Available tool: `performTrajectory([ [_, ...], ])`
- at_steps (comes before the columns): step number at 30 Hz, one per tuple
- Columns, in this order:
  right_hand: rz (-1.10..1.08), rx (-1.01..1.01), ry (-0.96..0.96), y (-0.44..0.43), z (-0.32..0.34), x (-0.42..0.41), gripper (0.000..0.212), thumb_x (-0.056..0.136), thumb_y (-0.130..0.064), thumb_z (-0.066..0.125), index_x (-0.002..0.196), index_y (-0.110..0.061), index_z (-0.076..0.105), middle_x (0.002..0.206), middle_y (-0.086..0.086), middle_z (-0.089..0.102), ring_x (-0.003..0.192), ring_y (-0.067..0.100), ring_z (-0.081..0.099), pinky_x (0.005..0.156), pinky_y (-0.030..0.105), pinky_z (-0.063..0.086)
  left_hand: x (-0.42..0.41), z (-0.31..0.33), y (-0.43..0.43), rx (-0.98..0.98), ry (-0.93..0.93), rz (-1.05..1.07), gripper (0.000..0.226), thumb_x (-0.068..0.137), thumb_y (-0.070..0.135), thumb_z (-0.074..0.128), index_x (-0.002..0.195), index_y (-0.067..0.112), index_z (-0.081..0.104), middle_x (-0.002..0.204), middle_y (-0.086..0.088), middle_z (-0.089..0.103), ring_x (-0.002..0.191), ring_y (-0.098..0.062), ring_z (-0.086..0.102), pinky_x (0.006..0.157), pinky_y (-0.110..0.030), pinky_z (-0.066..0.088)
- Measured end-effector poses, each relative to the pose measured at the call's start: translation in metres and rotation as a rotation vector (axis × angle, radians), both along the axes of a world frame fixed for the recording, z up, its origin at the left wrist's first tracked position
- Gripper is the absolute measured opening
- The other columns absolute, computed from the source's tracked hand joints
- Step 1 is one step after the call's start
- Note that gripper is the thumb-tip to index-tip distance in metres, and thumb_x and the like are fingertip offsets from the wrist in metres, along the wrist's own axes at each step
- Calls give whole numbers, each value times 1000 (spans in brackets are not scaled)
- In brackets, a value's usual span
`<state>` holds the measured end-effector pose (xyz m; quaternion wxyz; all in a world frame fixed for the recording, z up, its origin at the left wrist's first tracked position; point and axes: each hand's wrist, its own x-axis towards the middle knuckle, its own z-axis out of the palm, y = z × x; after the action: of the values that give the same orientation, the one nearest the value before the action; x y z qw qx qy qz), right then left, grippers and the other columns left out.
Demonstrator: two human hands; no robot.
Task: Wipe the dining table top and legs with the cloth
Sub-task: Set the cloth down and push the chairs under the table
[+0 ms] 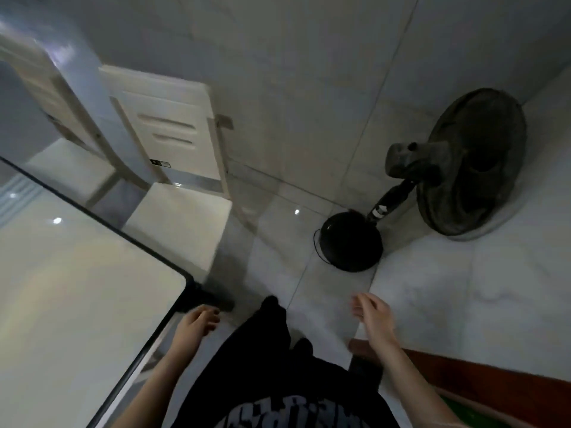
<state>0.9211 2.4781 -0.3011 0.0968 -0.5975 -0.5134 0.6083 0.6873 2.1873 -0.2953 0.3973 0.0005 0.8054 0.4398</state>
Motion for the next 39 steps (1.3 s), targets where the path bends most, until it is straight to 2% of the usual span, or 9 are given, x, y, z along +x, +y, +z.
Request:
performTrajectory([
  [4,10,27,12,43,-7,-48,25,97,-7,51,81,-9,69,79,16,70,75,30,65,71,35,54,-39,-11,39,-28,8,-14,25,97,10,42,95,6,66,83,-13,68,77,-29,62,70,-34,47],
  [8,3,40,-13,85,-13,-91,23,97,-6,52,83,-6,70,80,15,70,77,31,66,76,39,55,-104,-16,95,-3,-39,-19,24,95,6,43,87,5,66,83,-20,66,77,-31,61,65,-30,48],
  [13,0,41,-36,139,-16,-148,20,97,-6,51,90,-2,70,85,23,70,78,34,67,84,47,54,-190,9,168,46,6,-49,20,83,23,50,82,9,65,77,-11,64,70,-25,56,63,-29,43],
  [19,44,26,5,197,2,-233,21,99,-11,49,93,-7,69,92,19,69,82,30,67,72,35,53,-264,37,227,117,83,-85,21,93,12,45,92,5,65,87,-15,68,78,-23,61,68,-25,47],
  [23,114,67,89,234,18,-309,24,100,-9,46,91,-5,68,90,19,69,84,30,68,69,30,55,-296,57,258,167,183,42,19,92,12,49,90,16,67,80,-1,70,76,-14,63,68,-15,48],
  [28,268,106,253,276,36,-437,28,98,1,44,83,-8,66,69,3,73,62,9,68,59,17,55,-338,73,289,172,354,342,18,94,14,50,106,20,62,99,0,68,92,-13,63,81,-28,50],
  [34,664,116,455,307,81,-610,21,98,-1,46,93,-5,66,76,6,70,62,6,66,63,17,55,-408,99,327,71,526,714,35,94,20,50,128,13,47,120,0,50,93,1,52,73,-8,37],
  [36,786,124,513,306,95,-663,23,98,0,46,91,-8,67,71,0,70,61,6,66,63,19,56,-429,103,337,39,526,817,39,94,23,50,130,11,44,126,-3,48,96,-5,53,77,-12,38],
  [39,988,142,575,291,113,-729,25,98,0,47,88,-12,67,65,-5,70,59,4,65,63,19,55,-454,103,349,-6,471,940,54,87,41,48,133,14,40,131,-7,48,114,-19,50,98,-35,42],
])
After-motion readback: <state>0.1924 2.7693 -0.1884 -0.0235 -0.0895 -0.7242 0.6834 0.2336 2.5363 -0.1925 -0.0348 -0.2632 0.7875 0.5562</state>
